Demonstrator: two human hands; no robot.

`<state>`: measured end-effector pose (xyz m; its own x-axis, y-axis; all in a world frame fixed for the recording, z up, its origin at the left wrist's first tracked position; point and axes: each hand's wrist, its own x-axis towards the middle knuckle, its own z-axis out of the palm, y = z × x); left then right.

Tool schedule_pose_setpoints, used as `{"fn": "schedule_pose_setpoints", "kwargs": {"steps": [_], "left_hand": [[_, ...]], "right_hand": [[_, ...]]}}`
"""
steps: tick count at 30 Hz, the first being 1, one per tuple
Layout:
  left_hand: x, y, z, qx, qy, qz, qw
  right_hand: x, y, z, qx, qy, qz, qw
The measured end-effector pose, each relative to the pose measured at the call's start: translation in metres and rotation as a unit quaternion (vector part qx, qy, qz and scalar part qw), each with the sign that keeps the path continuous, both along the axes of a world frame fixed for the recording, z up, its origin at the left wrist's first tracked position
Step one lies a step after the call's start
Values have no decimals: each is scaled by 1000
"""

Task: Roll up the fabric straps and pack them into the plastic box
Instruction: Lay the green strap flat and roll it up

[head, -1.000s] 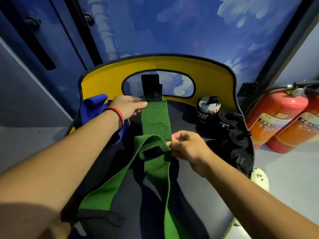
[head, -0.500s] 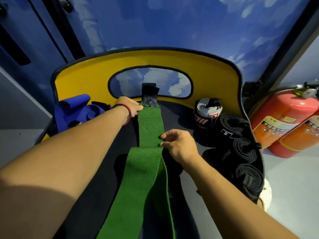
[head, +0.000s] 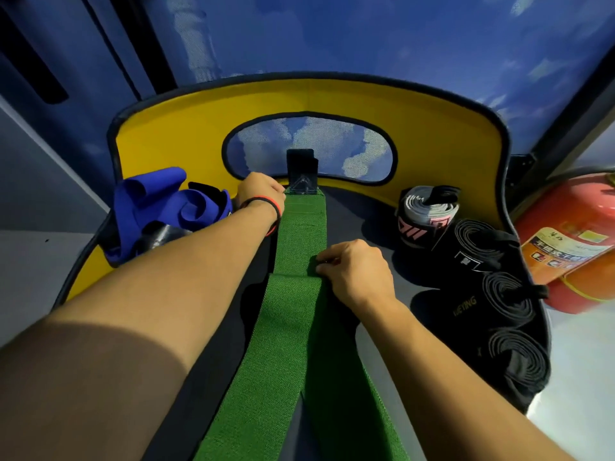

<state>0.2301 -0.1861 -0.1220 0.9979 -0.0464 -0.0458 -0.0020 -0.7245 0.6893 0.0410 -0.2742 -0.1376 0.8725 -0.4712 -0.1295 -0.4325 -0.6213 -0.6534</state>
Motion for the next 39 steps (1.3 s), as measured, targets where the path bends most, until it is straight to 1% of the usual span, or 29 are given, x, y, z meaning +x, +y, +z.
{"fn": "schedule_pose_setpoints", "kwargs": {"steps": [2, 3, 7, 9, 12, 15, 17, 19, 21, 23, 26, 30, 31, 33, 35, 36, 37, 39], "left_hand": [[-2, 2, 1, -11, 9, 9, 1000], [-7, 4, 4, -16, 15, -3, 1000], [-48, 27, 17, 0, 31, -117, 993], [-72, 49, 22, 0, 45, -157, 987], [-100, 78, 26, -35, 92, -162, 982], [-124, 105, 31, -25, 143, -155, 977], [-144, 122, 36, 1, 167, -160, 973], [-167, 138, 41, 60, 158, -176, 970], [-189, 154, 39, 133, 158, -196, 959], [-206, 166, 33, 187, 191, -203, 942], [-229, 177, 32, 232, 210, -198, 929], [-254, 179, 41, 259, 213, -199, 921], [-260, 180, 42, 255, 214, -195, 923], [-269, 181, 43, 211, 225, -180, 934], [-273, 182, 43, 76, 272, -121, 952], [-275, 182, 43, 1, 297, -79, 951], [-277, 183, 45, -51, 311, -50, 948], [-277, 187, 46, -114, 314, -27, 942]], "right_hand": [[-1, -2, 0, 5, 2, 6, 1000], [-1, -3, 0, 5, -3, 10, 1000], [-4, -5, 3, 9, -3, 37, 999], [-8, -6, 5, 16, -5, 45, 999], [-25, -5, 13, 40, -21, 19, 999], [-48, 1, 23, 19, -8, 13, 1000], [-67, 8, 29, -10, 3, 33, 999], [-89, 17, 33, -46, 9, 70, 996], [-112, 27, 36, -81, 43, 109, 990], [-134, 36, 39, -118, 98, 136, 979], [-162, 51, 39, -139, 160, 114, 971], [-187, 68, 38, -114, 193, 84, 971], [-192, 73, 38, -106, 193, 79, 972], [-200, 81, 37, -81, 179, 78, 977], [-206, 89, 34, -37, 158, 74, 984], [-209, 92, 31, -17, 151, 71, 986], [-212, 94, 29, -1, 140, 67, 988], [-215, 96, 25, 10, 111, 54, 992]]}}
